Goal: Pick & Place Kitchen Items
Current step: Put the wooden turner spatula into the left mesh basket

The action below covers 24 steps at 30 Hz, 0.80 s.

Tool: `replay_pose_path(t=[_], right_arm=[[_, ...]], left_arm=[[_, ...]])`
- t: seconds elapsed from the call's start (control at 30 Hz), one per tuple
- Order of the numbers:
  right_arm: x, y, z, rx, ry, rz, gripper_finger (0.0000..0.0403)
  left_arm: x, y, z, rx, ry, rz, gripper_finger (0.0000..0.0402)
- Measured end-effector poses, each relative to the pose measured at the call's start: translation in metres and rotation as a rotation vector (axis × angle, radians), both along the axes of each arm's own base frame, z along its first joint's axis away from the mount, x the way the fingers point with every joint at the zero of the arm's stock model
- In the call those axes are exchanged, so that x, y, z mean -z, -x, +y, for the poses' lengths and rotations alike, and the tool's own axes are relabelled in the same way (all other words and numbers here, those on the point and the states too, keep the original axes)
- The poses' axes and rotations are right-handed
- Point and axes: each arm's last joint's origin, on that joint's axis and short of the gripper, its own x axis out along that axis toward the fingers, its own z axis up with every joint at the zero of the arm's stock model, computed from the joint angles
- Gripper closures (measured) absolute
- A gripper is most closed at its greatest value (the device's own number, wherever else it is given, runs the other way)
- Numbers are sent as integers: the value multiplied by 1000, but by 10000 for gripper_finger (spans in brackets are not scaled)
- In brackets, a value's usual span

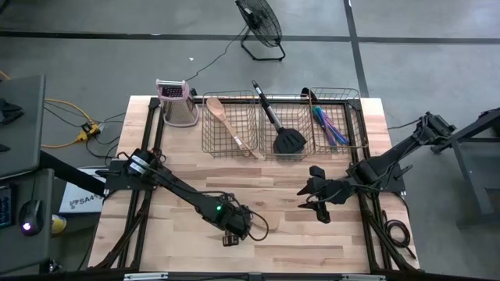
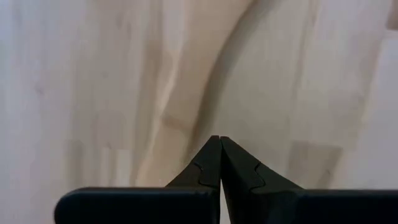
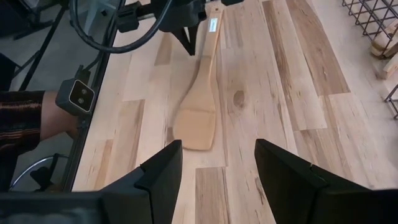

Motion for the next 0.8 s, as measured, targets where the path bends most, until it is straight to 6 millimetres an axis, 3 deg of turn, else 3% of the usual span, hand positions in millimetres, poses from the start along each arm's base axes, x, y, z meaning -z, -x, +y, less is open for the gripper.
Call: replay_pose_path(t=[0.2, 0.5, 0.7, 0.8], right_arm=[[0, 0, 0, 0, 0, 0, 208], [0, 0, 0, 0, 0, 1, 208], [0, 0, 0, 1, -1, 1, 208], [0, 0, 0, -1, -4, 2, 208]], left_arm=[[-4, 0, -3, -30, 91, 30, 402], [-36, -2, -3, -167, 71, 61, 401], [-44, -4, -2, -5, -17, 42, 399], [-41, -3, -1, 42, -43, 46, 378]])
